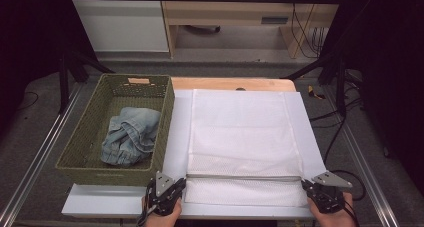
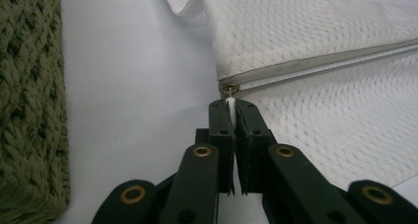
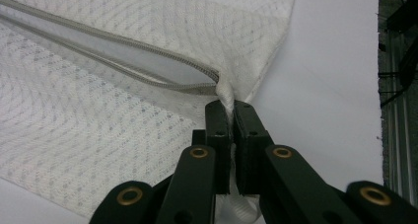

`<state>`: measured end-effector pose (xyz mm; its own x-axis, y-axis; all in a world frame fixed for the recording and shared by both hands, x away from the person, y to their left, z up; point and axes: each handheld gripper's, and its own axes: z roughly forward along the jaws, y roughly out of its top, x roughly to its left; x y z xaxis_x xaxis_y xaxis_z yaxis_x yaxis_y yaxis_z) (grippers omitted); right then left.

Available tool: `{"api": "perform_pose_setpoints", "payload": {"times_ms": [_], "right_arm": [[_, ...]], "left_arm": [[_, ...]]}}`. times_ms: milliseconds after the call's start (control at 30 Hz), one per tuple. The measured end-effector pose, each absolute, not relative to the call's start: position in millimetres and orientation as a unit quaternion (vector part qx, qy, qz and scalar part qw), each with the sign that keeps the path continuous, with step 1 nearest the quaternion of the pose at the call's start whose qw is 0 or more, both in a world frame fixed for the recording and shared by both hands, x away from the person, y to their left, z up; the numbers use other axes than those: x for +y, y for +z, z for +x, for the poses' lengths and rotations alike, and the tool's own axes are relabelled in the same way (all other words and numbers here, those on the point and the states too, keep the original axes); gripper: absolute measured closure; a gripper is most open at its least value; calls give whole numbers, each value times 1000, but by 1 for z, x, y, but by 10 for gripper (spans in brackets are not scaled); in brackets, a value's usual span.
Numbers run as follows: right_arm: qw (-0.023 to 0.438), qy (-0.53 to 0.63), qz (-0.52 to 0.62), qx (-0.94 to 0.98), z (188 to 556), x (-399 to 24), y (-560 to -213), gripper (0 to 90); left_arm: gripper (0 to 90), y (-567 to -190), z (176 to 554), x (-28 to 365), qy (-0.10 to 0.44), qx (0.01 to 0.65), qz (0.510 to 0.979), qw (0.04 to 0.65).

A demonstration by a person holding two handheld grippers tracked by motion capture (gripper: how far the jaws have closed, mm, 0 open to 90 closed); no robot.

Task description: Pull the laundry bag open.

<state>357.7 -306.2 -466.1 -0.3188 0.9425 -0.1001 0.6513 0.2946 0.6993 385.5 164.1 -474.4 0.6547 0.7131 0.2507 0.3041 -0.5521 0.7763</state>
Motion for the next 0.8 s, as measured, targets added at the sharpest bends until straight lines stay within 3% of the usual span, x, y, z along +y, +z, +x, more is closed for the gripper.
{"api": "perform_pose_setpoints", "payload": {"times_ms": [267, 433, 567, 800], "right_arm": [[254, 282, 522, 764, 358, -306, -467, 856], [261, 307, 521, 753, 357, -306, -464, 700], [276, 318, 513, 748, 355, -303, -459, 606], [293, 337, 508, 737, 354, -298, -452, 432]], "left_arm": [[865, -478, 389, 164, 271, 304, 838, 364], [714, -481, 382, 153, 237, 333, 817, 406], [636, -474, 384, 147, 250, 297, 823, 413], [569, -472, 399, 139, 206, 271, 833, 436]]}}
